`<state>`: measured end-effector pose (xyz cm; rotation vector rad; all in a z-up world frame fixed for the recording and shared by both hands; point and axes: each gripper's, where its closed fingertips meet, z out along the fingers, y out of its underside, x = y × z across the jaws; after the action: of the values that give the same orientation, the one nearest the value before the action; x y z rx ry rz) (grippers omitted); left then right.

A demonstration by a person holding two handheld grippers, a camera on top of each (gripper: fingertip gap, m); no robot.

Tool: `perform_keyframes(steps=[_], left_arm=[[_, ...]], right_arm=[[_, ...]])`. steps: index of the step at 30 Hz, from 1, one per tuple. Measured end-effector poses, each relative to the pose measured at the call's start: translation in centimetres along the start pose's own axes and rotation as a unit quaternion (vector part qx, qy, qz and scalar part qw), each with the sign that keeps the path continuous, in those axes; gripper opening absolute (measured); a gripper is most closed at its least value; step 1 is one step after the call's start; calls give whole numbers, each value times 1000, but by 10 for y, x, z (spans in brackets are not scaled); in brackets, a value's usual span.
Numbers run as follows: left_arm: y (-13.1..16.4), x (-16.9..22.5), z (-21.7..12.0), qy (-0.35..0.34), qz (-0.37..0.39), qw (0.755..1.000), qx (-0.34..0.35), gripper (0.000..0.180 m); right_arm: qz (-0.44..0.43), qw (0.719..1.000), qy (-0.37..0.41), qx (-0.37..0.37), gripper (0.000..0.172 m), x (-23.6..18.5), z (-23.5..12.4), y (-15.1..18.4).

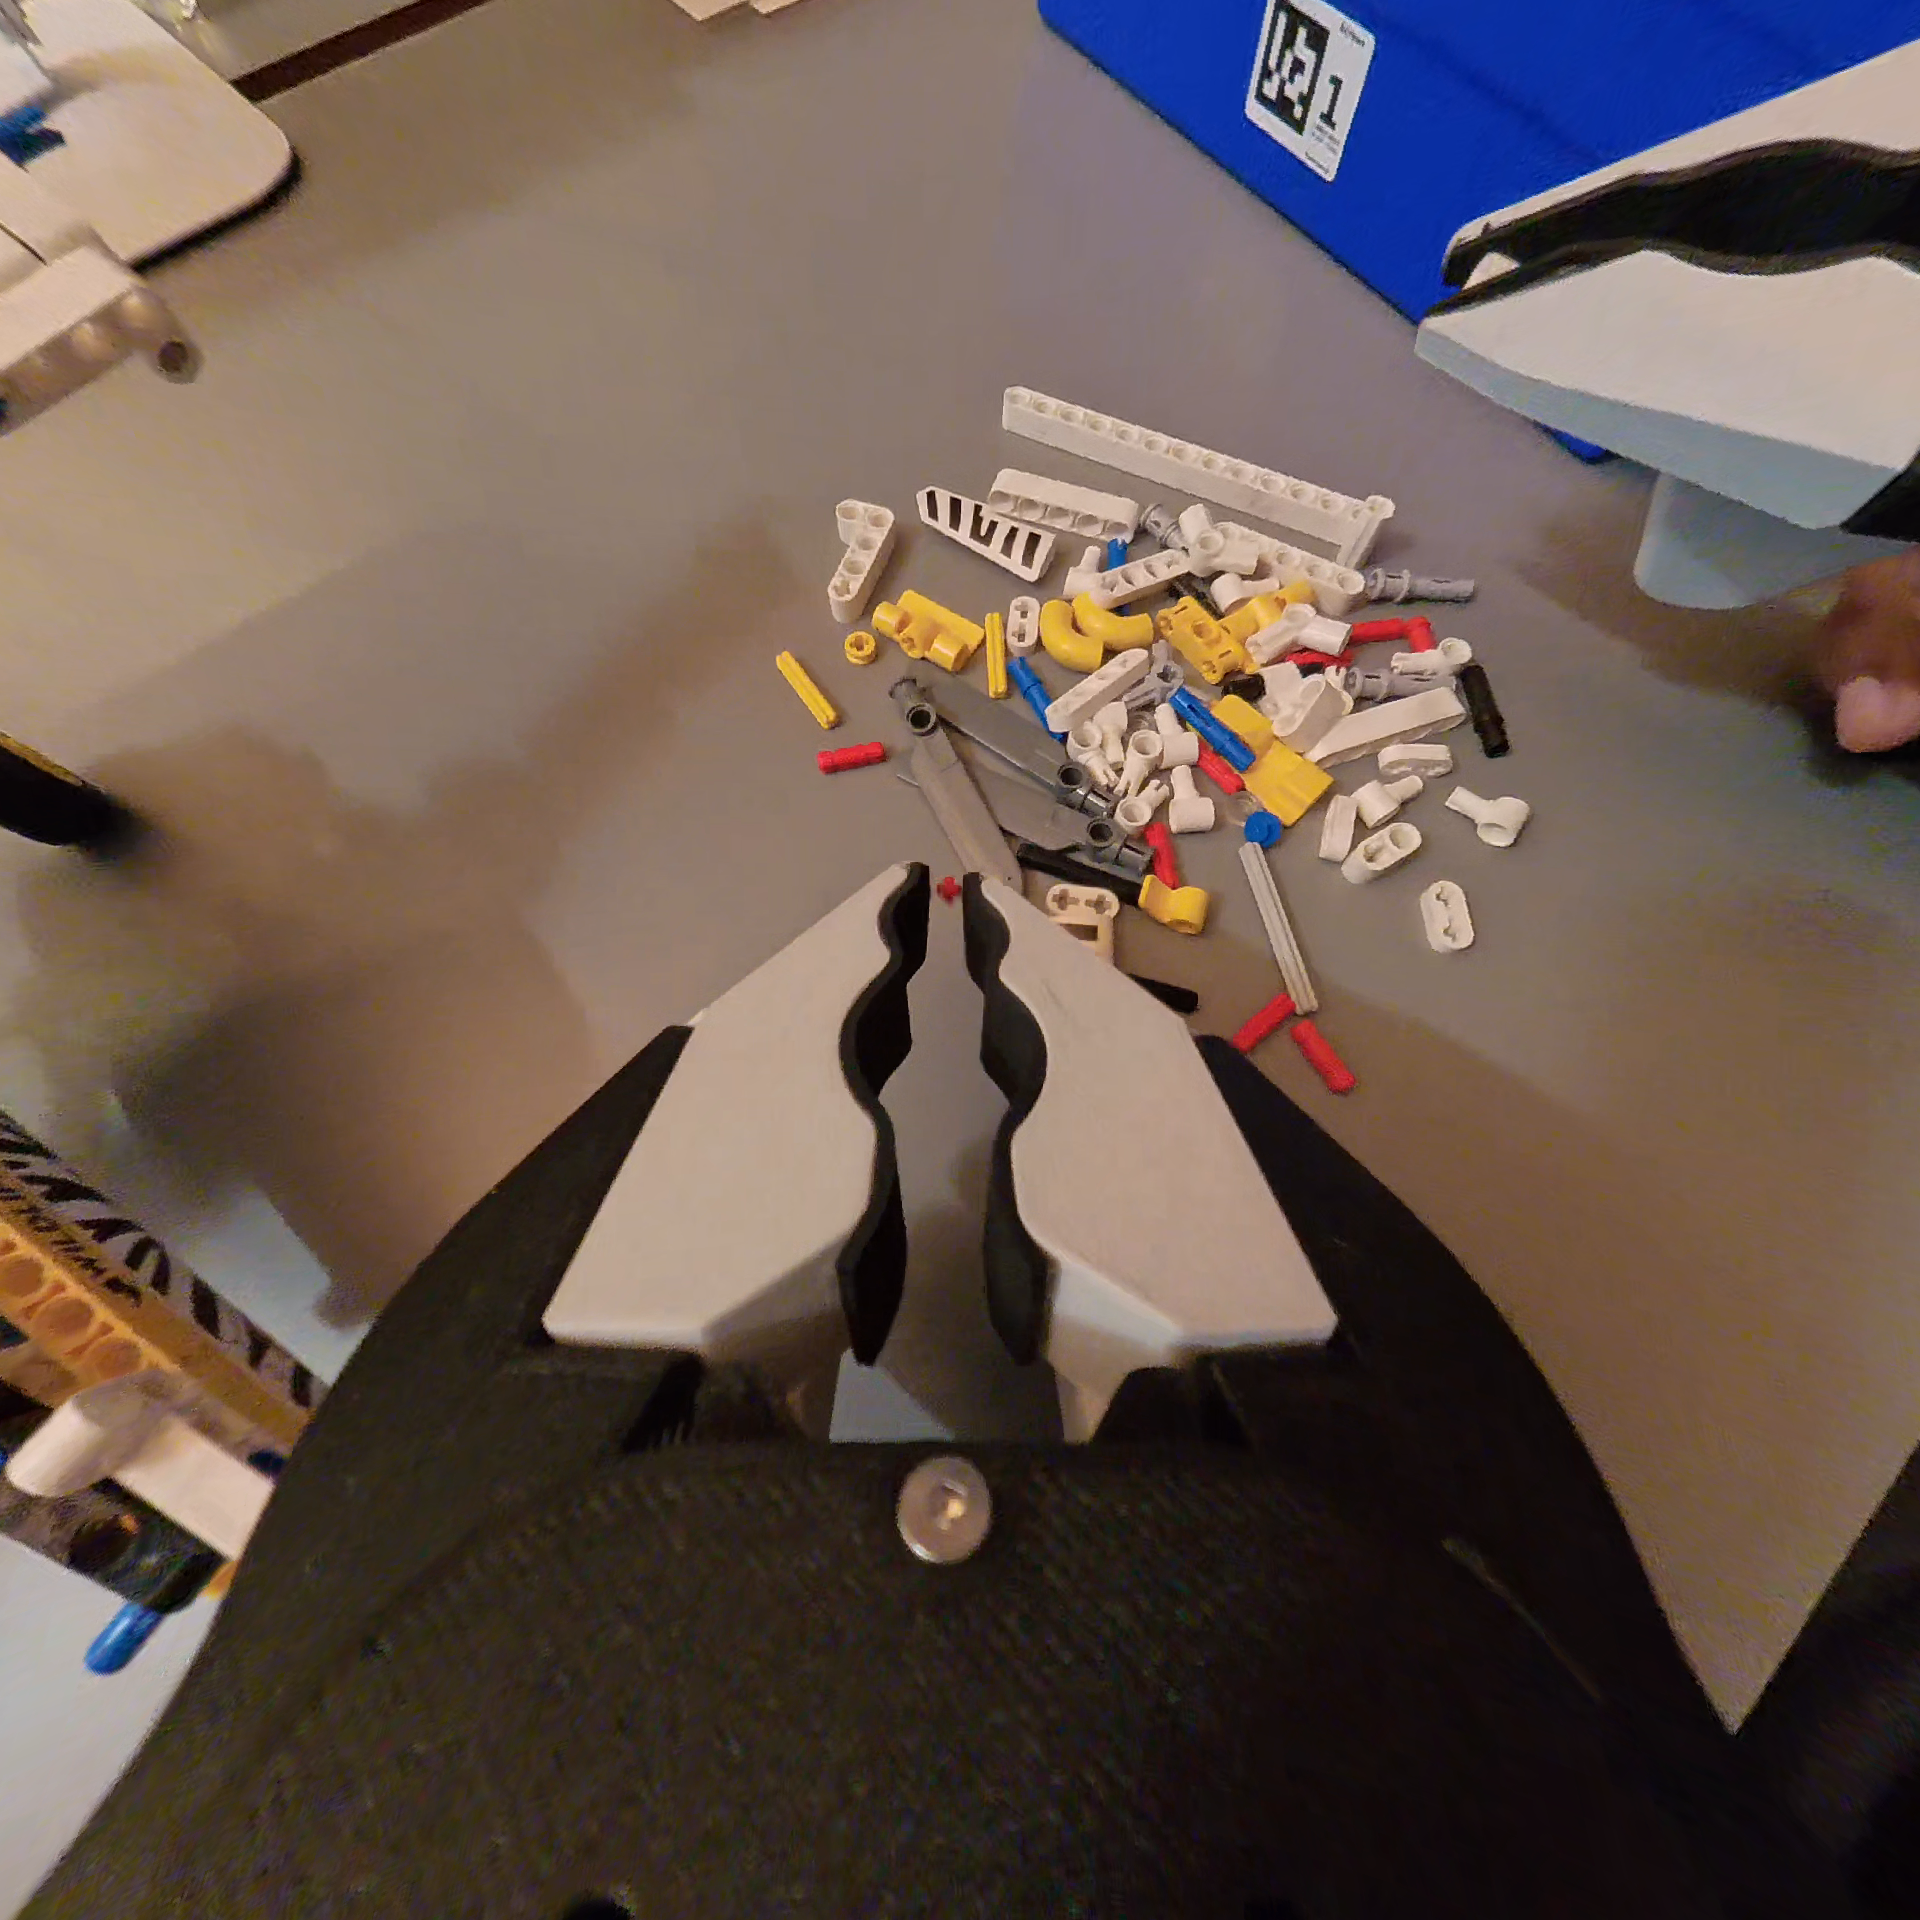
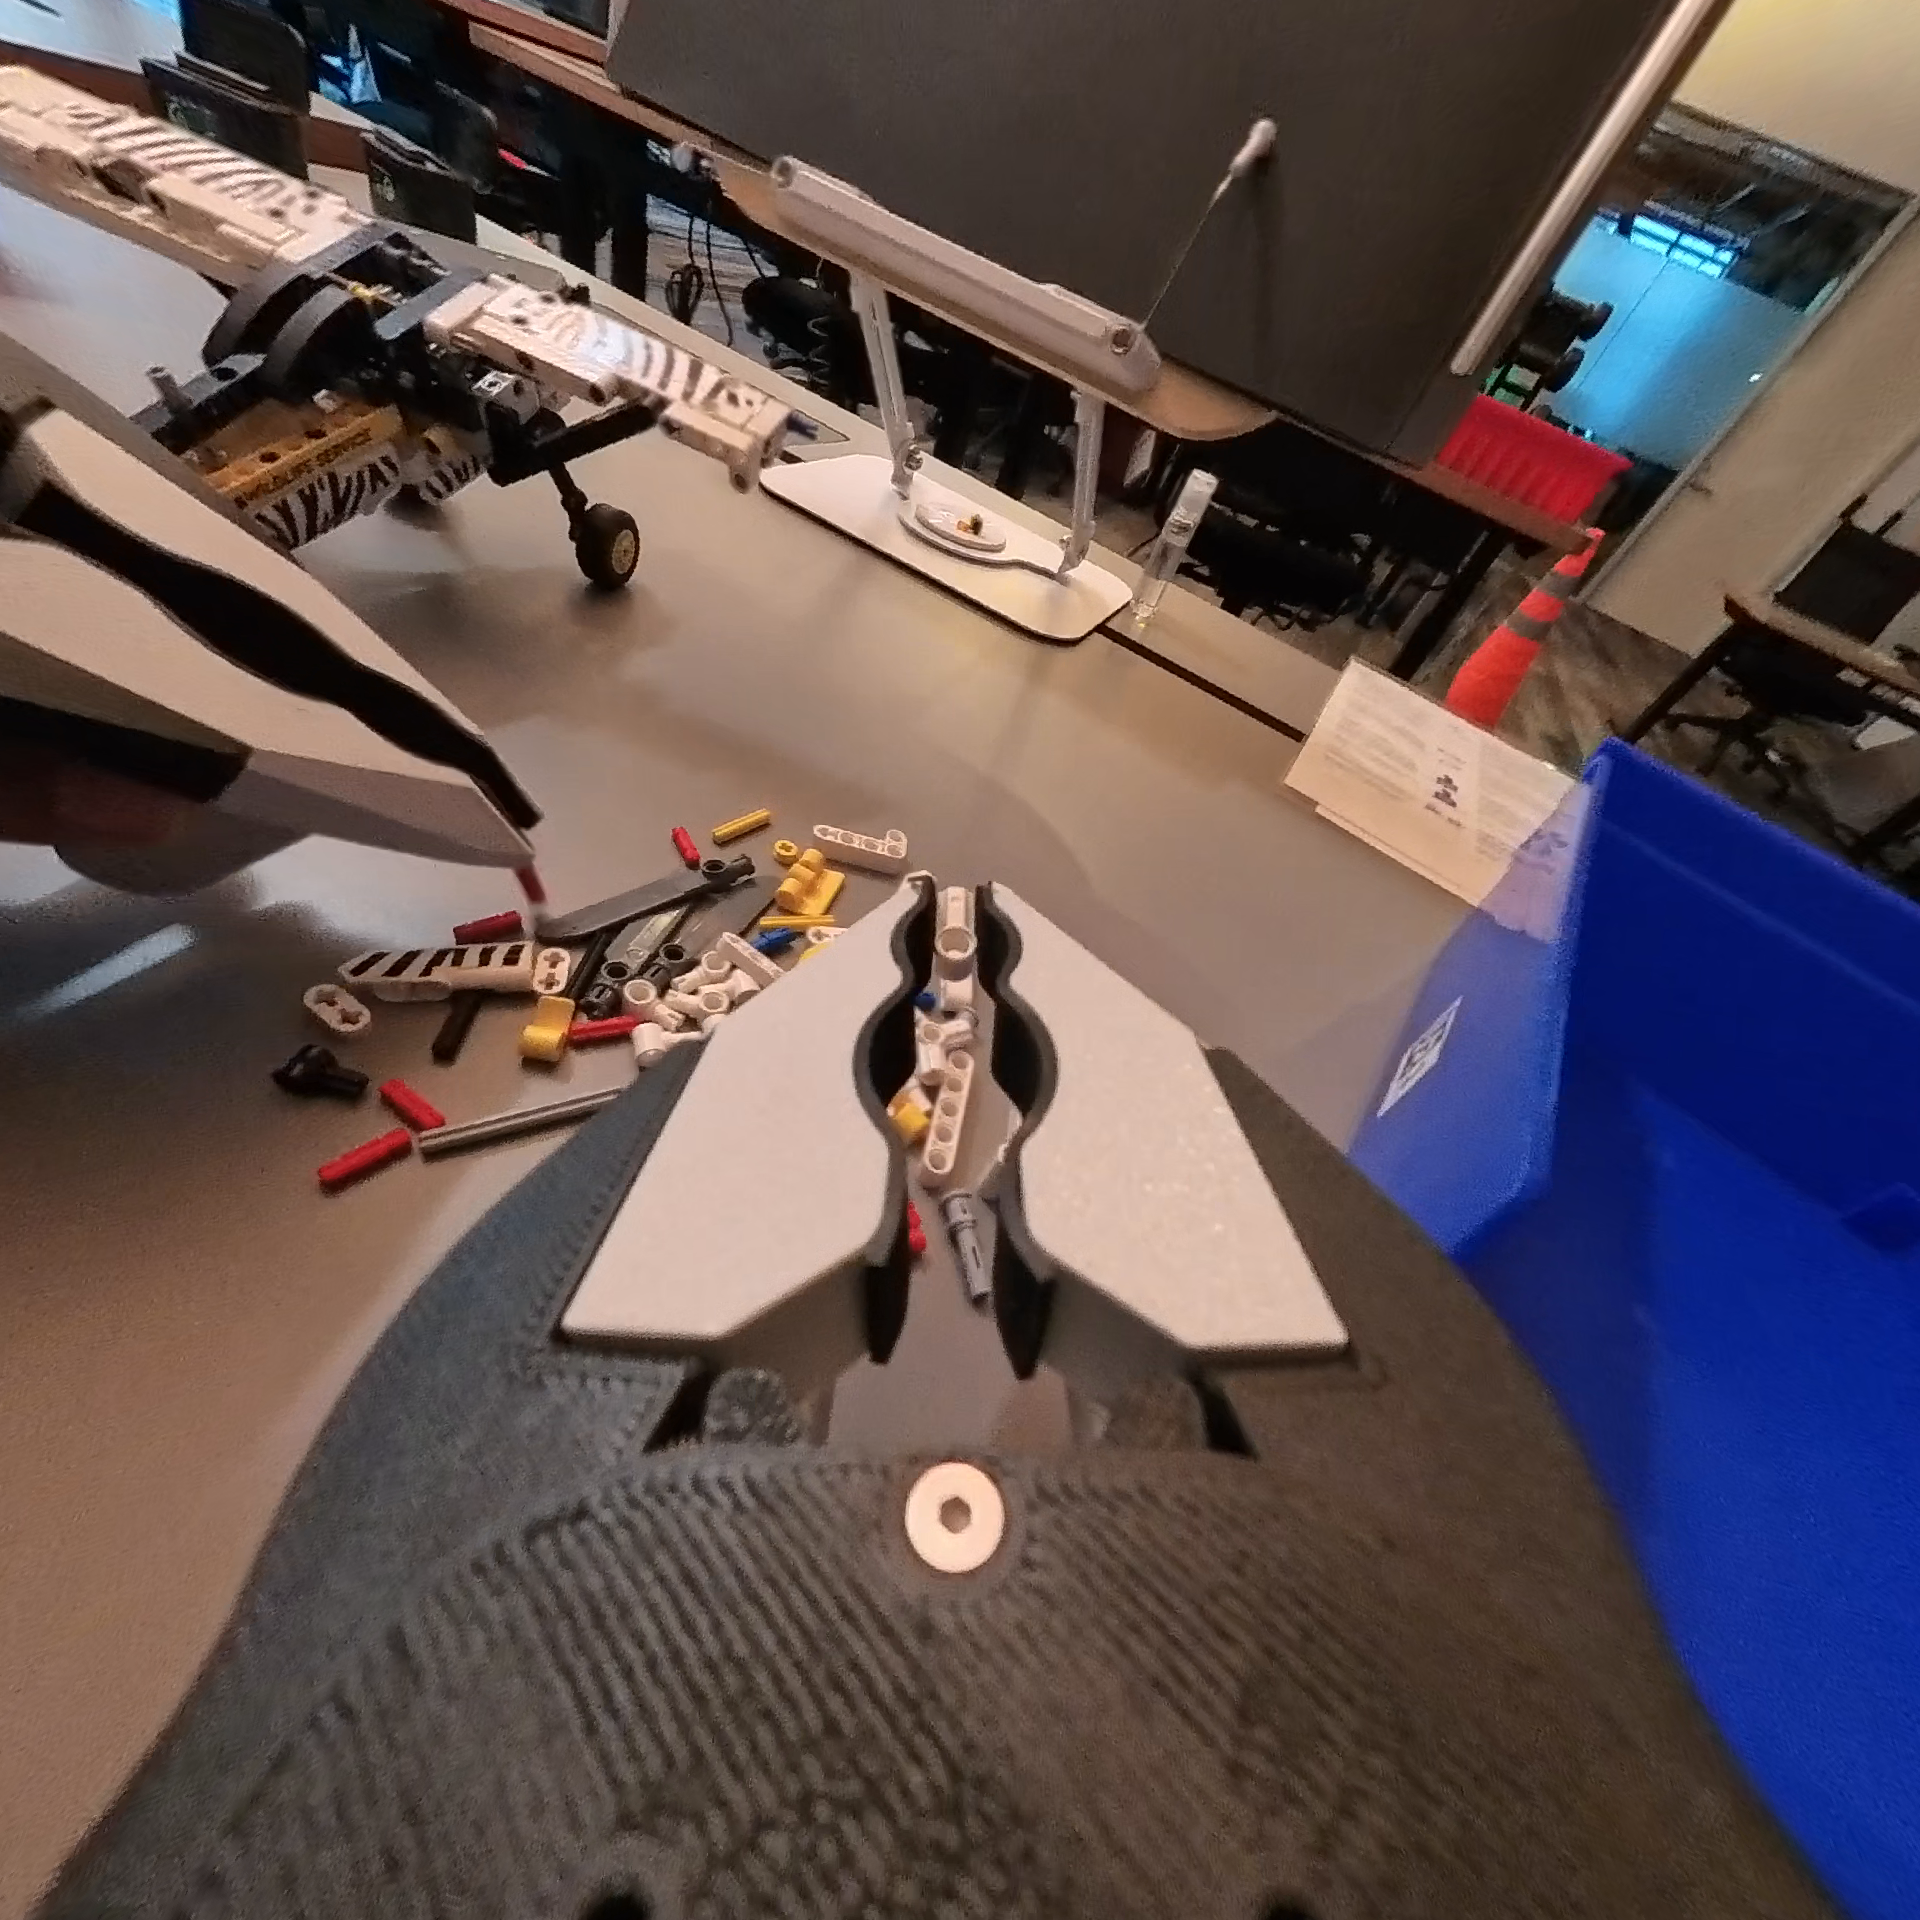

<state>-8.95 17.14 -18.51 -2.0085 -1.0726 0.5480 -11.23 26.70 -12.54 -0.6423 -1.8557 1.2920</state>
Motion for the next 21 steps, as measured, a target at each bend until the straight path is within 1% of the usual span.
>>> perform_keyframes(steps=[6,11,15,17,19,20,21], left_arm=[[0,10,-6,53,-43,998,16,16],[1,17,-35,116,-74,989,55,15],[6,21,-70,176,-105,973,103,14],[10,19,-85,184,-122,967,127,12],[13,18,-96,190,-132,960,155,10],[14,16,-99,187,-137,958,167,9],[13,14,-102,185,-147,956,175,8]], right_arm=[[-21,1000,2,-1,6,-3,1,0],[-23,999,12,-26,5,1,8,7],[-18,994,14,-110,6,6,30,27],[-6,990,7,-144,5,7,46,32],[21,986,10,-164,5,13,64,34],[39,981,15,-189,6,17,72,41],[56,975,19,-216,12,22,77,49]])
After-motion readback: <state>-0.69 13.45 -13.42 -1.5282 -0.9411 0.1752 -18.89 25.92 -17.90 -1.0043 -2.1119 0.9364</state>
